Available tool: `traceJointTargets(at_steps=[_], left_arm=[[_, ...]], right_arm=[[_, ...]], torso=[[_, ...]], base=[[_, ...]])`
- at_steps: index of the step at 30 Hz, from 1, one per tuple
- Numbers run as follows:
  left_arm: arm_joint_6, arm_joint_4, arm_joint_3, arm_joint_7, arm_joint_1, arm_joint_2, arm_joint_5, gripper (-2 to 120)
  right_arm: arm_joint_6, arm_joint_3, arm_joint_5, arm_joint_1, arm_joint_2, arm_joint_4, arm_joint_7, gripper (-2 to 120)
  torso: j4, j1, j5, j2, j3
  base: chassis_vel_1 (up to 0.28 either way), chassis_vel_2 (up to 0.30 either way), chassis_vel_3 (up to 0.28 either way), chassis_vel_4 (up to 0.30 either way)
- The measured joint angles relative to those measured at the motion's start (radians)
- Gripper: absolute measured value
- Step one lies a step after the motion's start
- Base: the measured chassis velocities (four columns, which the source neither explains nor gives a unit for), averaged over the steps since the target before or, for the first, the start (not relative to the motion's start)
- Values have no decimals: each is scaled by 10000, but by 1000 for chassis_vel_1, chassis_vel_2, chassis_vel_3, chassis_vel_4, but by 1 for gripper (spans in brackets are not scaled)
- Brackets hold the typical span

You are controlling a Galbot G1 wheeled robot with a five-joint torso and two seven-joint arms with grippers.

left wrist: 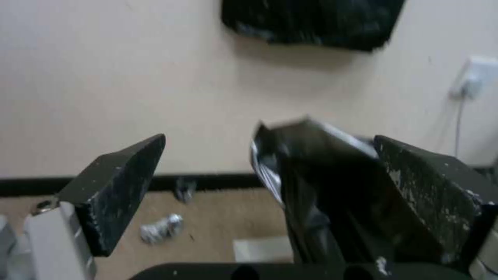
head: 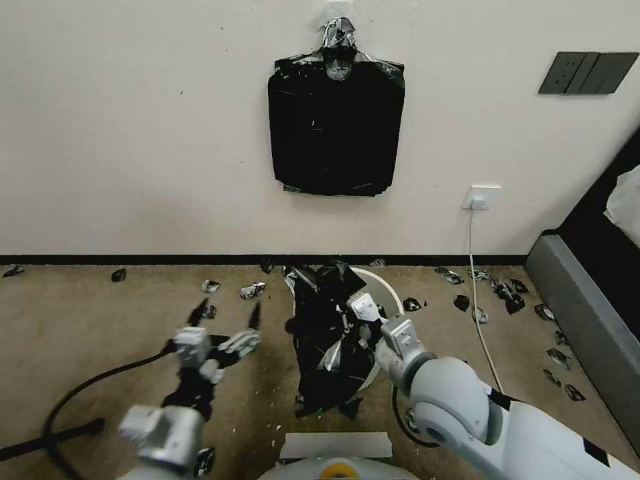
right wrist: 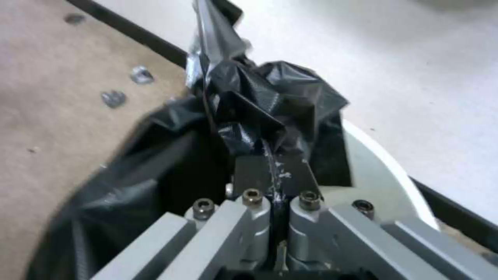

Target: Place a trash bag onto the trash bin.

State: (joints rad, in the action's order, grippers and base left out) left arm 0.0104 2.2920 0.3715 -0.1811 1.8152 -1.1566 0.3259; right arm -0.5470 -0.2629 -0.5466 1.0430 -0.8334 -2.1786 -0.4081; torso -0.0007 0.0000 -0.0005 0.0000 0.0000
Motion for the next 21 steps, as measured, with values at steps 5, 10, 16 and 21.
traceJointTargets(at_steps=[5, 10, 16, 21], left_arm=[[1022, -249, -347, -575, -339, 179, 229, 100], [1743, -664, -1051, -1147, -1446, 418, 1018, 100], [2439, -1204, -1901, -1594, -2564, 530, 2031, 100], [2947, -1669, -2492, -2134, -3329, 463, 2785, 100]], right_arm=[[-29, -672, -378, -903, 26, 451, 9, 0], [-8, -695, -422, -895, 55, 517, 23, 0], [2, -513, -422, -846, 151, 500, -53, 0], [7, -374, -416, -784, 432, 297, -52, 0]], torso=[[12, -1, 6, -1, 0], [4, 0, 4, -1, 0], [7, 0, 6, -1, 0], [6, 0, 5, 0, 0]], base=[[0, 0, 0, 0], [0, 0, 0, 0], [0, 0, 0, 0], [0, 0, 0, 0]])
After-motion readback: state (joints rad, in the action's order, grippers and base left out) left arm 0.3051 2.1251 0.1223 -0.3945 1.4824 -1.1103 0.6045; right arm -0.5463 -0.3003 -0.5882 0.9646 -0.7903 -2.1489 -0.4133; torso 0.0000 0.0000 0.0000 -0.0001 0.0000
